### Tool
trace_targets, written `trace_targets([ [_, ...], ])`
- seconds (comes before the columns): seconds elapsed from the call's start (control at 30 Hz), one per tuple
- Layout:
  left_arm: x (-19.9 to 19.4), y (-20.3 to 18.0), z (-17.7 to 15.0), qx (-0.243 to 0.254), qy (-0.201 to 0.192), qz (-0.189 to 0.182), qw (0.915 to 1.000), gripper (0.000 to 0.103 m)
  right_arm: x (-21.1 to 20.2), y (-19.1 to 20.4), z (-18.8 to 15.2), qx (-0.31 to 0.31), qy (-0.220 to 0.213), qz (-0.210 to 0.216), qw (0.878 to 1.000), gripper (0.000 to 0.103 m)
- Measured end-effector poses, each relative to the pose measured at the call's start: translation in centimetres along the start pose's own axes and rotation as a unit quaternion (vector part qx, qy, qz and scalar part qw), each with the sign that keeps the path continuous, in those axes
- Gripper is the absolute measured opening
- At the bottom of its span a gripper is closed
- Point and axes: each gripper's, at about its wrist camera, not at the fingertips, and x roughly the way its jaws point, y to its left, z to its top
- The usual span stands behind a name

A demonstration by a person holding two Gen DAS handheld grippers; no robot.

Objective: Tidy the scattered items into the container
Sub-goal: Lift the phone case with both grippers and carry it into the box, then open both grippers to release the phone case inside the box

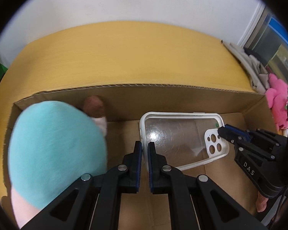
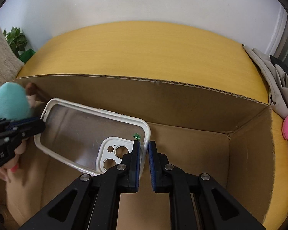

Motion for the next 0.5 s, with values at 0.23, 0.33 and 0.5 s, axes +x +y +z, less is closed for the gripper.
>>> trace_targets([
  [0.23, 2.9, -0.9, 0.6, 0.003, 0.022, 0.031, 0.9993, 0.004, 0.3, -0.4, 0.0, -0.005, -0.004, -0.016, 1.0, 0.009],
  [0.33, 2.7, -1.0, 0.6, 0.003, 0.019, 0.027, 0.9994, 0.004, 0.4, -0.4, 0.1, -0.007, -0.003, -0.018, 1.0, 0.009],
  [0.5, 1.0, 0.0, 0.4, -0.015, -0.004, 0.005, 0.9999, 0.011, 0.4, 0.0, -0.1, -0.026, 0.001, -0.033, 0.999, 0.022],
])
